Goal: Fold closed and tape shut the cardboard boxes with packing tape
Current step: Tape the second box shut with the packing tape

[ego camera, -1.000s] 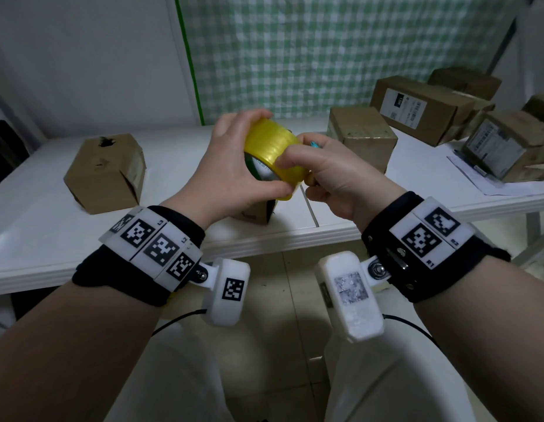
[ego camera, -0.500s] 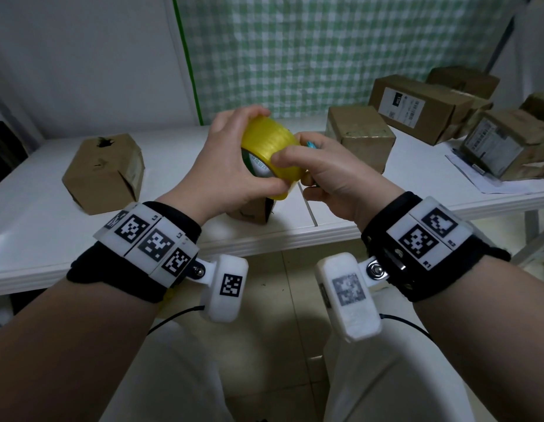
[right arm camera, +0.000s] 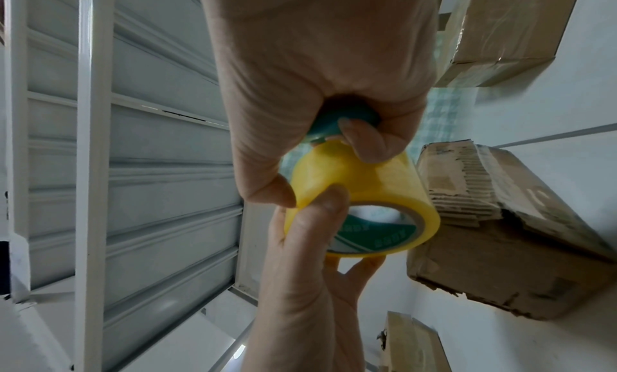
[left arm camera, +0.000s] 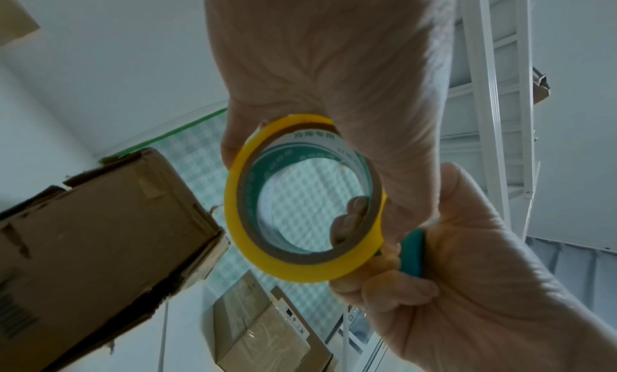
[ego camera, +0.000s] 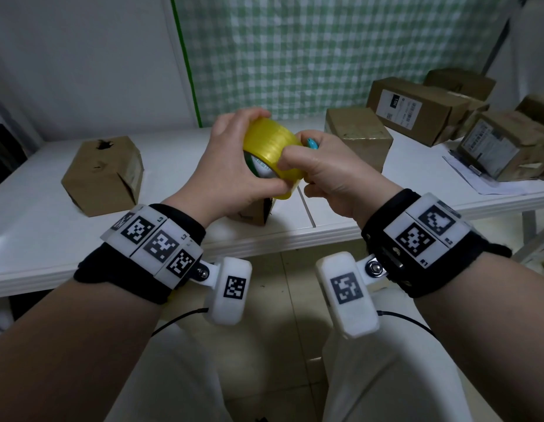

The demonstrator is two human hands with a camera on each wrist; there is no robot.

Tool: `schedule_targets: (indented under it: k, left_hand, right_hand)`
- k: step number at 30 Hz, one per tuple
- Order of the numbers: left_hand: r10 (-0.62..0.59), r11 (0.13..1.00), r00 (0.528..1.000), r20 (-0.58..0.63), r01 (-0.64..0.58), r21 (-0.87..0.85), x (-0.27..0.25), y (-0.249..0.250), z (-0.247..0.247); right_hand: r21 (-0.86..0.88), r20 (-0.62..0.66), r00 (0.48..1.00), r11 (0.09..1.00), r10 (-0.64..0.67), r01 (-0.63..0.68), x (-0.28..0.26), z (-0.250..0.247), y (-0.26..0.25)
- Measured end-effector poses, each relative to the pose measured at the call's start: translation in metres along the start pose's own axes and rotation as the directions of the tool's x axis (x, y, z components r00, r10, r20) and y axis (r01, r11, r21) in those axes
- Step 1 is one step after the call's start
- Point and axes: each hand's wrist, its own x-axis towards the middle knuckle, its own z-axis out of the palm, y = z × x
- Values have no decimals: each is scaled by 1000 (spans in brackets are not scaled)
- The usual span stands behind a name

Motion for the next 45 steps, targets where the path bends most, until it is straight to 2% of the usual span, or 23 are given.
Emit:
schedule_targets:
  k: [7, 10, 12, 14, 16, 18, 20, 21, 25, 29, 34, 38, 45]
  left_hand:
    - [-37, 999, 999, 28, 38, -30, 2, 5, -4]
    - [-87, 987, 994, 66, 96, -133, 3, 6, -9]
    - [-138, 944, 985, 99, 161, -287, 3, 6, -12]
    - [-180, 861, 967, 180, 243, -447, 3, 4, -12]
    - [-212, 796, 943, 256, 319, -515, 3, 4, -11]
    - [-240, 855, 949, 207, 307, -418, 5, 6, -11]
    - [-181, 962, 981, 70, 191, -195, 7, 7, -12]
    - [-135, 987, 990, 32, 138, -85, 7, 7, -13]
    - [-63, 988, 998, -22, 66, 140, 9, 12, -7]
    - [-16, 992, 995, -94, 28, 126, 13, 17, -1]
    - [-29, 992, 984, -177, 50, 117, 15, 22, 2]
    - [-46, 981, 975, -217, 86, 176, 21, 21, 3]
    - [-140, 979, 982, -125, 156, 127, 29, 17, 1]
  right_hand:
    - [24, 14, 999, 999, -40, 40, -1, -4, 2]
    - [143, 85, 996, 990, -7, -5, 1, -15, 5]
    - [143, 191, 982, 989, 1, -29, 1, -25, 9]
    - [99, 291, 956, 995, -31, 3, -1, -31, 12]
    - [61, 285, 957, 997, -60, 45, -3, -32, 15]
    - [14, 168, 984, 998, -64, 62, -4, -30, 15]
    - [-40, 53, 996, 997, -69, 72, -4, -28, 16]
    - [-67, 16, 997, 995, -77, 78, -4, -27, 17]
    - [-252, -87, 987, 962, -133, 108, -2, -24, 19]
    - [-368, -146, 978, 926, -152, 89, 1, -22, 21]
    - [-481, -176, 965, 872, -197, 90, -2, -20, 20]
    - [-568, -190, 953, 818, -234, 88, -4, -19, 20]
    - [-643, -167, 942, 757, -291, 120, -10, -19, 19]
